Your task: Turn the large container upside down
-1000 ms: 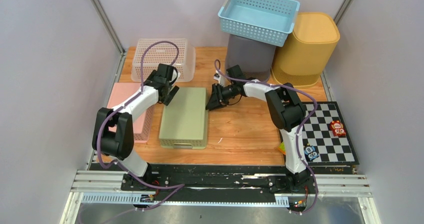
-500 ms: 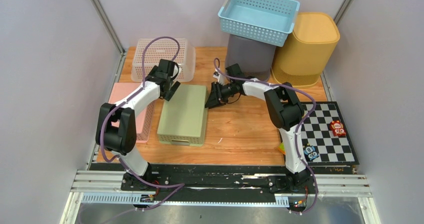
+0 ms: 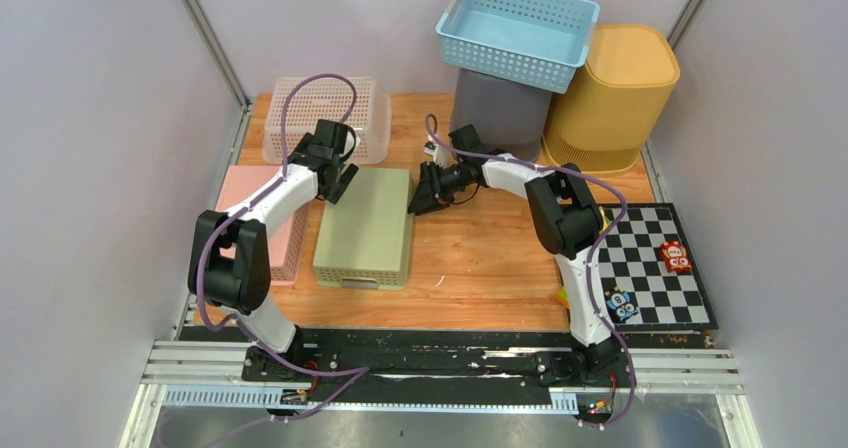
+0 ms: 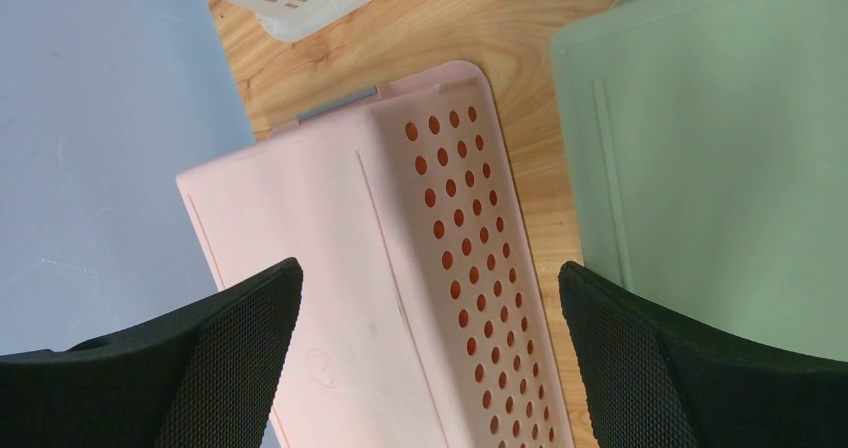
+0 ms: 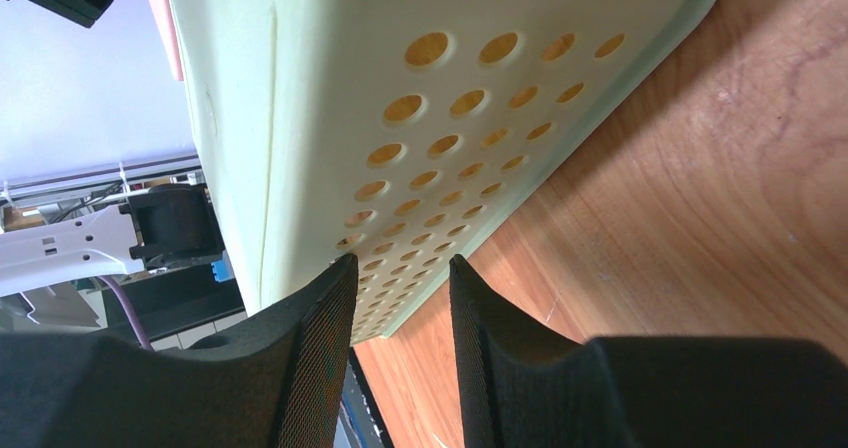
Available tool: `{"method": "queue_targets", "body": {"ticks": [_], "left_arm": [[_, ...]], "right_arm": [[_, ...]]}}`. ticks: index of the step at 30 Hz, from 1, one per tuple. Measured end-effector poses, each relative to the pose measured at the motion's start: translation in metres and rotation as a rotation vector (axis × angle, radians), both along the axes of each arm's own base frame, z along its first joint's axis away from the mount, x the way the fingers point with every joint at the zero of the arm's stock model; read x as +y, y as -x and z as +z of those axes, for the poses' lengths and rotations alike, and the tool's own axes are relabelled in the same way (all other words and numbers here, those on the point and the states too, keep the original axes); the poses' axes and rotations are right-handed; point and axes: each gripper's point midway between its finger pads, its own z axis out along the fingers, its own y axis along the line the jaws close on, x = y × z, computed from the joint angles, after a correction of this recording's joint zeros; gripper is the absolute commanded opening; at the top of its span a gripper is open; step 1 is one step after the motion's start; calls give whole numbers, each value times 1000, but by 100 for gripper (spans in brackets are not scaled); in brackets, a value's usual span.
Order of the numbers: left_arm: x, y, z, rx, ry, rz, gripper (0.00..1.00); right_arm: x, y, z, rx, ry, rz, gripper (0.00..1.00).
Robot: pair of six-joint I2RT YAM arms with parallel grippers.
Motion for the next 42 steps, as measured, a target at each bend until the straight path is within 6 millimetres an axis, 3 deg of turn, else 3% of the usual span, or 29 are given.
{"method": "queue_targets", "body": {"ticks": [16, 23, 31, 37, 42], "left_arm": [[0, 17, 8, 6, 15, 0, 100], [-1, 23, 19, -11, 34, -1, 100], [0, 28, 35, -39, 44, -3, 100], [-6, 39, 67, -116, 109, -42, 100], [-11, 56, 90, -194, 163, -93, 100]], "right_arm": [[-2, -2, -2, -25, 18, -3, 43], [-15, -11, 6, -91, 64, -29, 43], [-36, -8, 47, -229, 106, -11, 45], [-54, 10, 100, -413, 111, 62, 49], [-73, 27, 130, -562, 139, 138, 53]]}}
